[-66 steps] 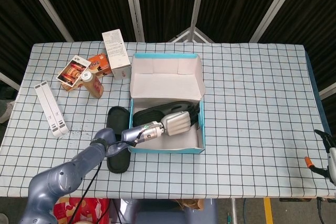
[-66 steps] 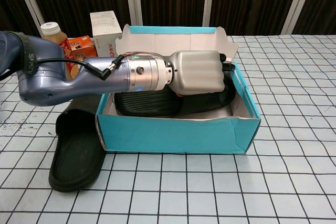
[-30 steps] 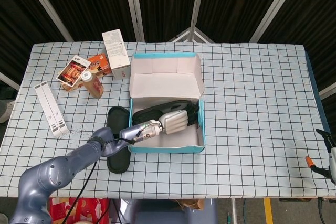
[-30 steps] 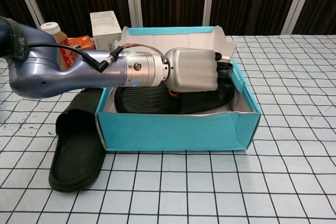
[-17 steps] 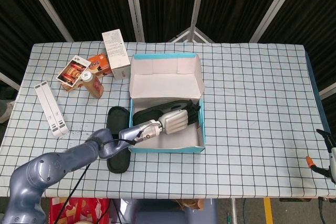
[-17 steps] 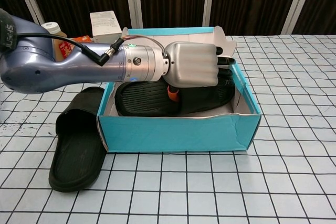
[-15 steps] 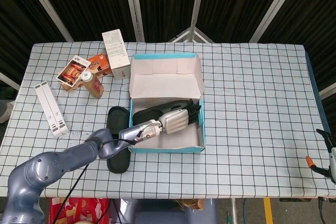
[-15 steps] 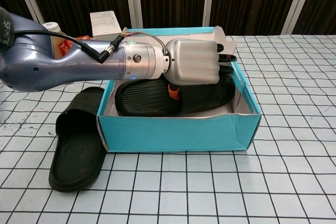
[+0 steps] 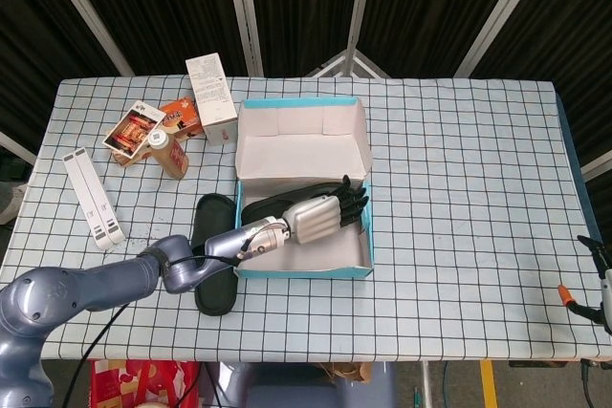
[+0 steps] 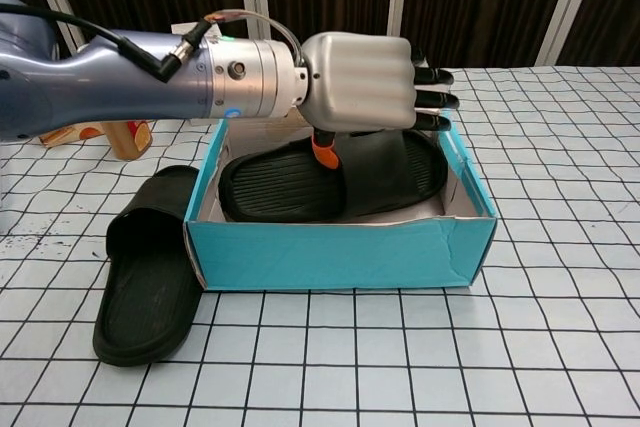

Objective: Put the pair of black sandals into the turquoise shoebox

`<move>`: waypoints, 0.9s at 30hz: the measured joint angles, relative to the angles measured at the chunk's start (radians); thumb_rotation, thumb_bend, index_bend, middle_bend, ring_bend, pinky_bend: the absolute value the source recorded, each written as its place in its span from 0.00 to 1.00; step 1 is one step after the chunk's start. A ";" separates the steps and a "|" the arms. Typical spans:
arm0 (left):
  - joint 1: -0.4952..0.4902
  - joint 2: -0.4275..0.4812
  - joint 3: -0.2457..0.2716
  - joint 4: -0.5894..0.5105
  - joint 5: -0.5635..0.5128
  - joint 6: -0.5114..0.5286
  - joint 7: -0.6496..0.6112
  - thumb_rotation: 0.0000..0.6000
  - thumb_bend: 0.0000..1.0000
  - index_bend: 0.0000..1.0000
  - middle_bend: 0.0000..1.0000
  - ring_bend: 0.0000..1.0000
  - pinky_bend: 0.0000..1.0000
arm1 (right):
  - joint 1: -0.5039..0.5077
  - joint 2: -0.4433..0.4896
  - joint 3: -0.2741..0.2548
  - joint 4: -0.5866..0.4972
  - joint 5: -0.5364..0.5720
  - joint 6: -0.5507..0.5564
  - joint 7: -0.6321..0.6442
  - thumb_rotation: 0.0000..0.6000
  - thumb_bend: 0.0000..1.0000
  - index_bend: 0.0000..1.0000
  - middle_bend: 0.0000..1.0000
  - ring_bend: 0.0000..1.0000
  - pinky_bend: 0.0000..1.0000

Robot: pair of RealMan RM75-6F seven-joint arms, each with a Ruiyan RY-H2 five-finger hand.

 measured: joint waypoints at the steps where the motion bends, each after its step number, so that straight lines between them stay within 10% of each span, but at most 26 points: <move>1: 0.003 0.014 -0.004 -0.021 -0.004 0.003 0.008 0.71 0.14 0.00 0.00 0.01 0.19 | 0.000 0.001 0.000 -0.001 0.000 0.000 0.001 1.00 0.32 0.16 0.20 0.25 0.19; 12: 0.094 0.207 -0.082 -0.369 -0.149 0.096 0.059 0.50 0.14 0.05 0.19 0.08 0.15 | -0.008 0.009 -0.002 -0.008 -0.007 0.012 0.008 1.00 0.32 0.16 0.20 0.25 0.19; 20: 0.250 0.439 -0.100 -0.720 -0.543 0.233 0.169 0.33 0.20 0.05 0.21 0.08 0.13 | -0.011 0.015 -0.001 -0.017 -0.006 0.015 0.008 1.00 0.32 0.16 0.20 0.25 0.19; 27: 0.385 0.654 -0.101 -0.940 -0.822 0.268 -0.009 0.32 0.24 0.06 0.21 0.08 0.13 | -0.014 0.018 -0.001 -0.023 -0.006 0.022 0.006 1.00 0.32 0.16 0.20 0.25 0.19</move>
